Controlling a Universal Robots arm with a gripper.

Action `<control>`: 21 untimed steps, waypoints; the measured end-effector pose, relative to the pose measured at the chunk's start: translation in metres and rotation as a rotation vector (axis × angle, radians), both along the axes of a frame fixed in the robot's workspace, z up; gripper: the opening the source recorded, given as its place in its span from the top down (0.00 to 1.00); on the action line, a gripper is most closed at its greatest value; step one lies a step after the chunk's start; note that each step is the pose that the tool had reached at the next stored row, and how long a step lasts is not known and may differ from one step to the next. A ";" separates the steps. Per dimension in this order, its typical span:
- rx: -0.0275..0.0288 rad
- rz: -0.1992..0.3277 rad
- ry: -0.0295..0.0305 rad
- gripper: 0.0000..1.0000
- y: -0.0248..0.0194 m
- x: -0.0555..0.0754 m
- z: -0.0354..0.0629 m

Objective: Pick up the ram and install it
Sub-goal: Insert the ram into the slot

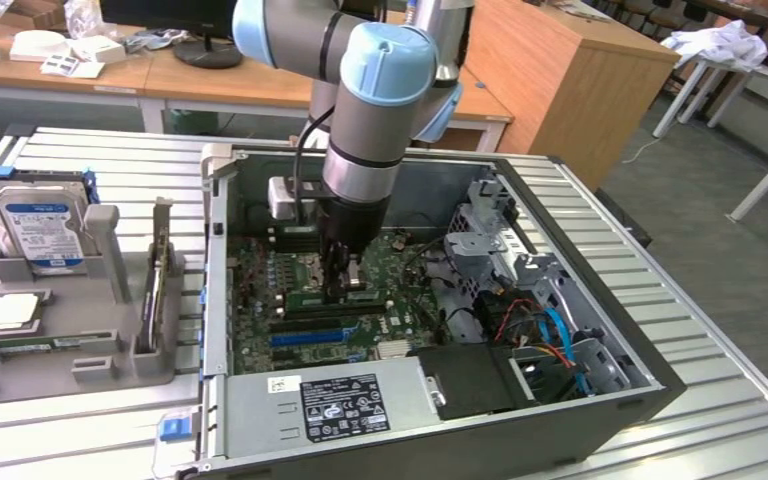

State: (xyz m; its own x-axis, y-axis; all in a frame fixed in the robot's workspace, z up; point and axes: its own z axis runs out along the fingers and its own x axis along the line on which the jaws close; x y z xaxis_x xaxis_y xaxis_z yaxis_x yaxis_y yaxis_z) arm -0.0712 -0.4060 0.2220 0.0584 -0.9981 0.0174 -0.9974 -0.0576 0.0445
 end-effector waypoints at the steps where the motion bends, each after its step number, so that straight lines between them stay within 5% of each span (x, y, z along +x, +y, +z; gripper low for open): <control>1: -0.0001 0.000 0.0000 0.87 0.0000 0.000 0.0000; 21: -0.0017 -0.003 -0.0055 0.87 0.0001 0.000 0.0008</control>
